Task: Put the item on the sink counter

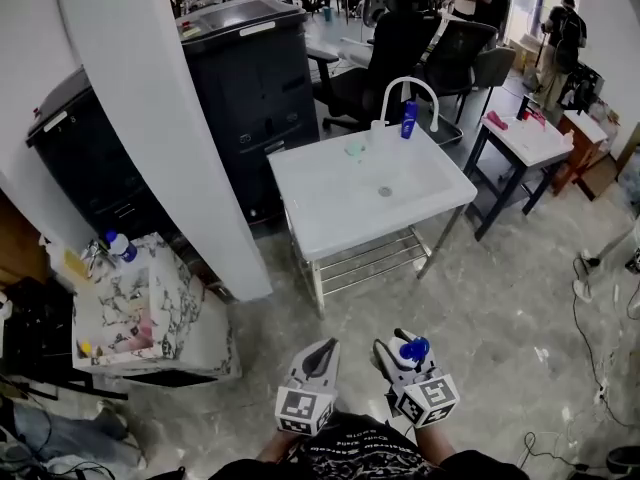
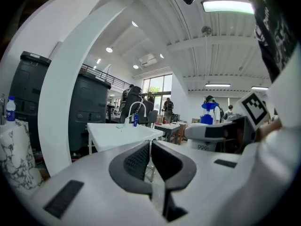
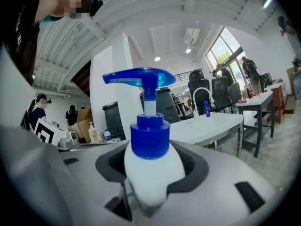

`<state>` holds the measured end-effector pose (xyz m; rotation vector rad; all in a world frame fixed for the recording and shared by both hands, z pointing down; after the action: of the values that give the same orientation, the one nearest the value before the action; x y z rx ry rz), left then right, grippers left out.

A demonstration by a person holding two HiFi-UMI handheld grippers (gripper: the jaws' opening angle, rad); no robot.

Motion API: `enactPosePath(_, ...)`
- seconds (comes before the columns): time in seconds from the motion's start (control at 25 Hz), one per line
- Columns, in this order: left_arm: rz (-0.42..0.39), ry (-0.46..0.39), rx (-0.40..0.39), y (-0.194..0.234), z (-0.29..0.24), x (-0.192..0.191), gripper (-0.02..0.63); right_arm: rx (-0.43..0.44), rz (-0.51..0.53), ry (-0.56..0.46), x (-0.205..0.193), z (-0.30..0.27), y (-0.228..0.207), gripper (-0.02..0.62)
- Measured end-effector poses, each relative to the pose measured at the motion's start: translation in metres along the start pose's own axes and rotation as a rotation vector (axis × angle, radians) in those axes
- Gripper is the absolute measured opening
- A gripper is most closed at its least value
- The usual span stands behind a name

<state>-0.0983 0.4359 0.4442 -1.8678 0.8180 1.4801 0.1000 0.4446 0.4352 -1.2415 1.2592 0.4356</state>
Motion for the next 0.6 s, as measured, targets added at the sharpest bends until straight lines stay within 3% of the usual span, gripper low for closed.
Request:
enactPosePath(0.32, -0.007, 0.008, -0.062, 0.052, -0.020, -0.005, 0.015, -0.064, -0.018, -0.047, 0.002, -0.036, 0.011, 0.198)
enactPosePath(0.6, -0.010, 0.034, -0.092, 0.060, -0.037, -0.008, 0.015, -0.085, -0.028, -0.044, 0.006, -0.052, 0.005, 0.199)
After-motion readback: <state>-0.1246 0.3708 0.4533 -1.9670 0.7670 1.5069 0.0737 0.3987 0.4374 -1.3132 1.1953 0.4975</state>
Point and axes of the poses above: the fingertips, and each gripper's own axes: z backward along the fingers, y to its left, x out of its top, the point moved 9 cm from there along z, backward along the fingers, and after that the axes turned 13 degrees about -z, right-handed, at the moved point
